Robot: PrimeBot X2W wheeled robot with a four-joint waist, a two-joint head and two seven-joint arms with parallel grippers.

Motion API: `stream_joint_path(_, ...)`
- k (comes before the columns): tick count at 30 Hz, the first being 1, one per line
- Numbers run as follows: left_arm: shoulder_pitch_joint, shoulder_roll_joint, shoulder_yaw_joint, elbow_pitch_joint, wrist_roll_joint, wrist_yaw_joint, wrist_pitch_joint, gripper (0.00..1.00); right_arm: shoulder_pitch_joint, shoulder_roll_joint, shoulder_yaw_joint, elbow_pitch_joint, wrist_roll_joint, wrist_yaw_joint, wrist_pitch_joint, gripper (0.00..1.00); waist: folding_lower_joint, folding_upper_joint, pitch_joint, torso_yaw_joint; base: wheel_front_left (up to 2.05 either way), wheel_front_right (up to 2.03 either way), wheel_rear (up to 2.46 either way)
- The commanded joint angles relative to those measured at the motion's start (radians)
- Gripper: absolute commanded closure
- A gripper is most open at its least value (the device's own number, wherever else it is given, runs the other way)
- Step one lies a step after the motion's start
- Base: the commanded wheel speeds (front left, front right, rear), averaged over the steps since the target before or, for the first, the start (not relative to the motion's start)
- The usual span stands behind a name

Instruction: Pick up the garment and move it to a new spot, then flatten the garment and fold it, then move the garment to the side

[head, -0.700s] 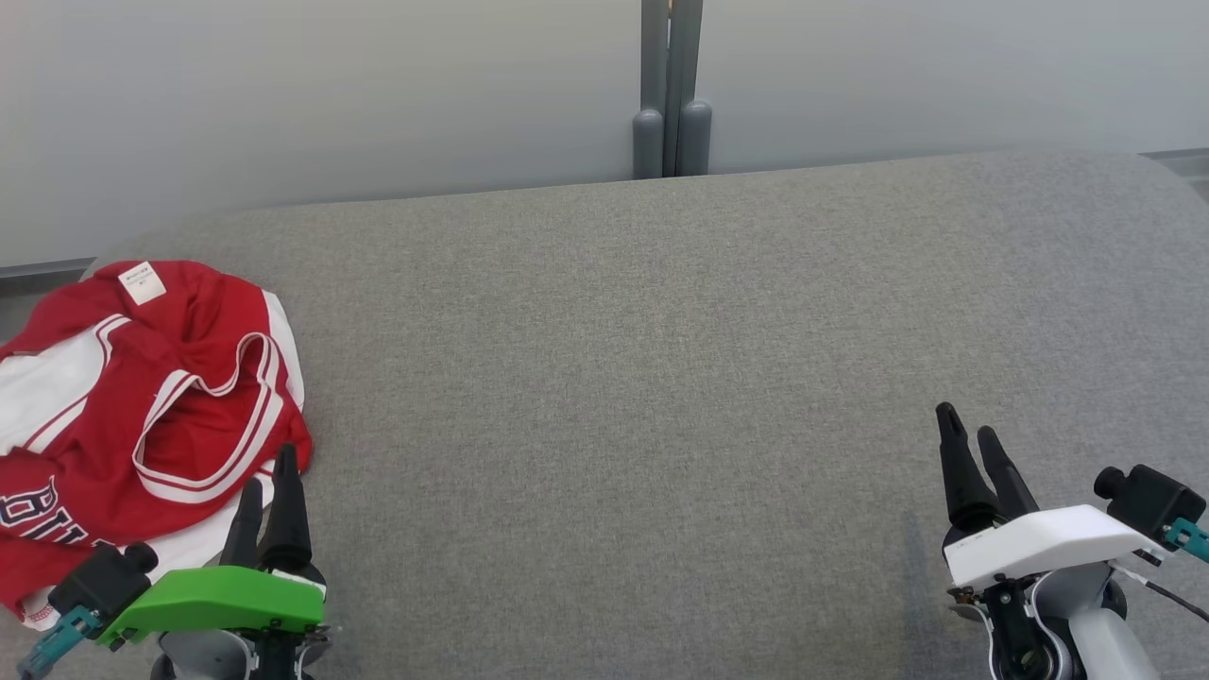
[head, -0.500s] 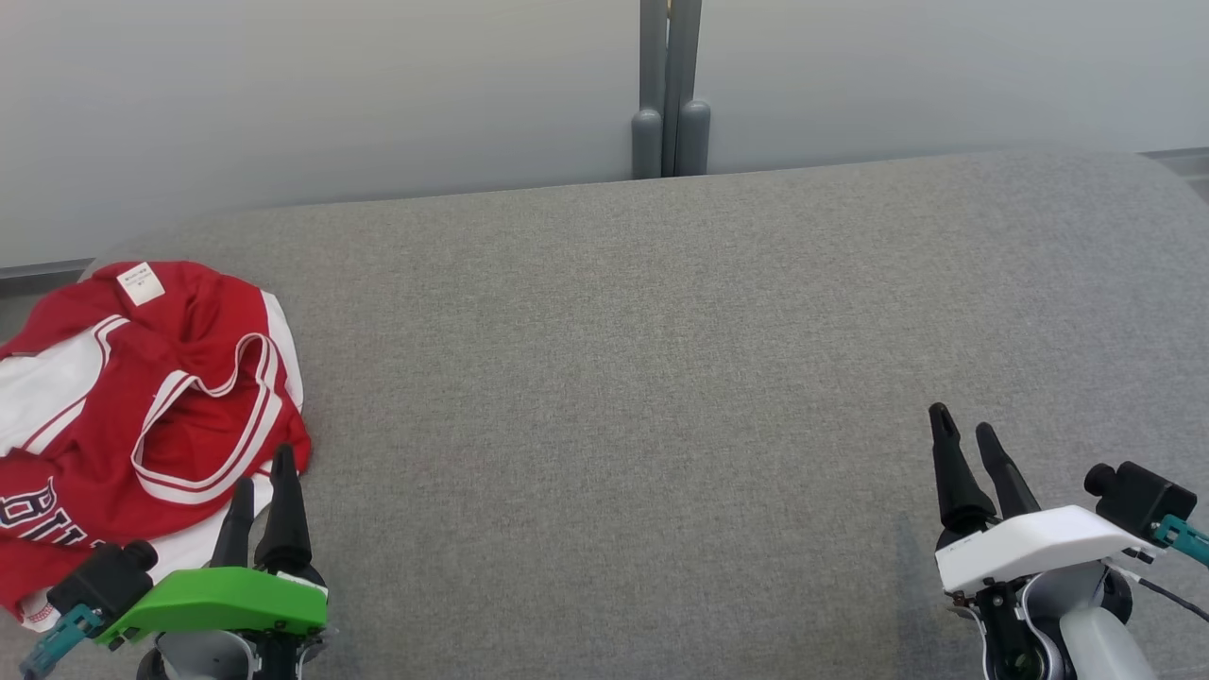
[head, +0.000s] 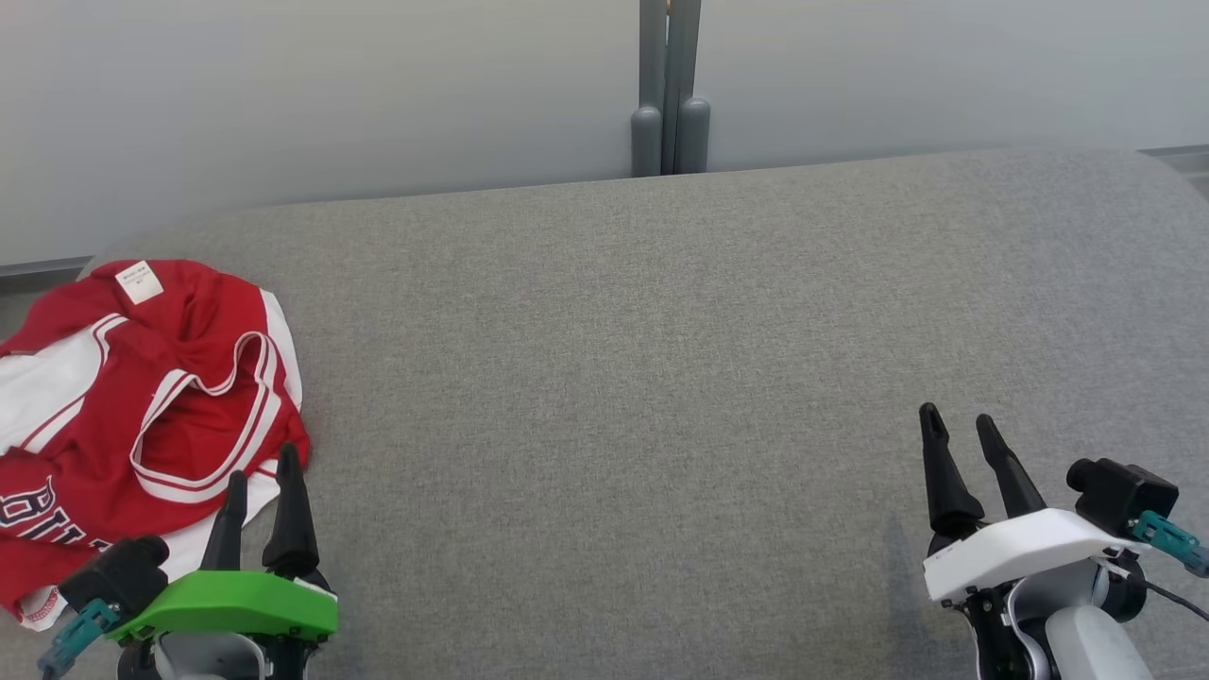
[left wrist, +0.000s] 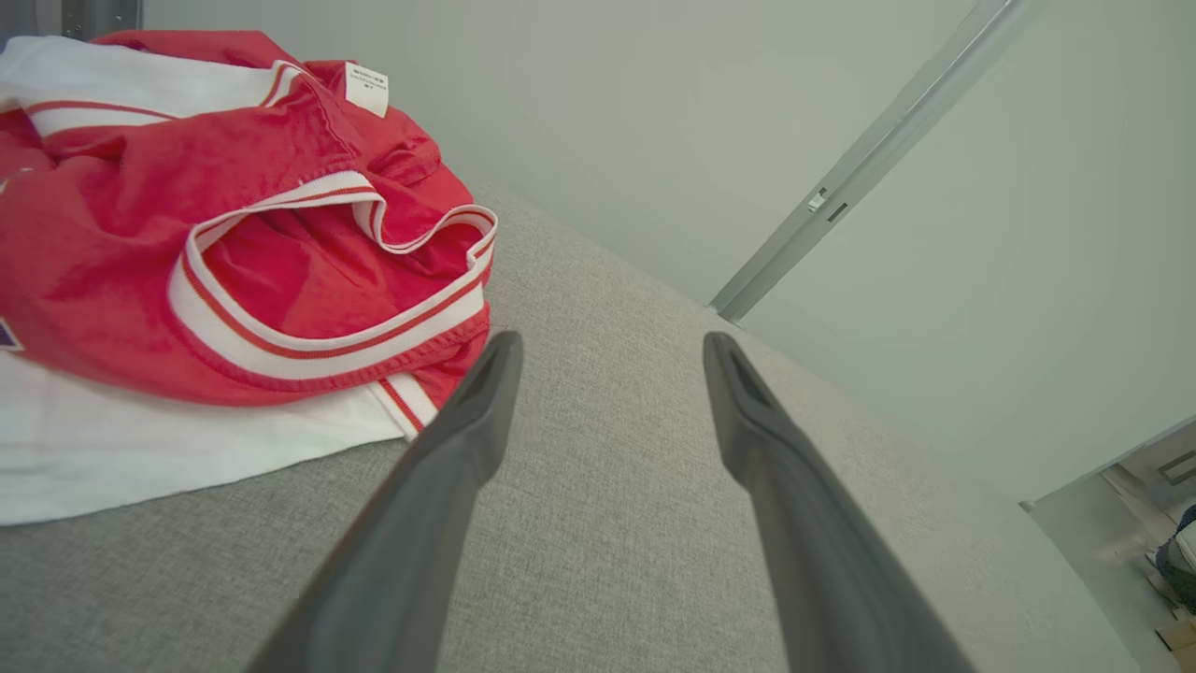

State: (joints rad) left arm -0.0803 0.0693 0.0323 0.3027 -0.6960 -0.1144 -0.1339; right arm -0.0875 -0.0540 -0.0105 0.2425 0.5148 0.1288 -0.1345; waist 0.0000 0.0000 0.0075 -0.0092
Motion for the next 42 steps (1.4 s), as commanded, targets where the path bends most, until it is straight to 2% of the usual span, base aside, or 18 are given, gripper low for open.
stream_joint_path(1, -0.002, -0.001, 0.004, -0.003, 0.036, -0.005, -0.012, 0.00, -0.013, -0.010, 0.004, -0.012, -0.037, 0.003, -0.012, 0.00, 0.0000, 0.0000, 0.001, 0.000, 0.00, 0.00, 0.00)
stream_joint_path(22, 0.003, 0.010, -0.023, 0.027, 0.242, -0.016, -0.061, 0.00, -0.013, -0.017, 0.015, -0.001, -0.228, 0.003, -0.061, 0.00, 0.0000, 0.0000, -0.001, 0.004, 0.00, 0.00, 0.00)
stream_joint_path(42, 0.009, 0.026, -0.054, 0.049, 0.375, -0.017, -0.103, 0.00, -0.016, -0.016, 0.025, 0.005, -0.390, 0.002, -0.102, 0.00, 0.0000, 0.0000, 0.005, -0.009, 0.00, 0.00, 0.00)
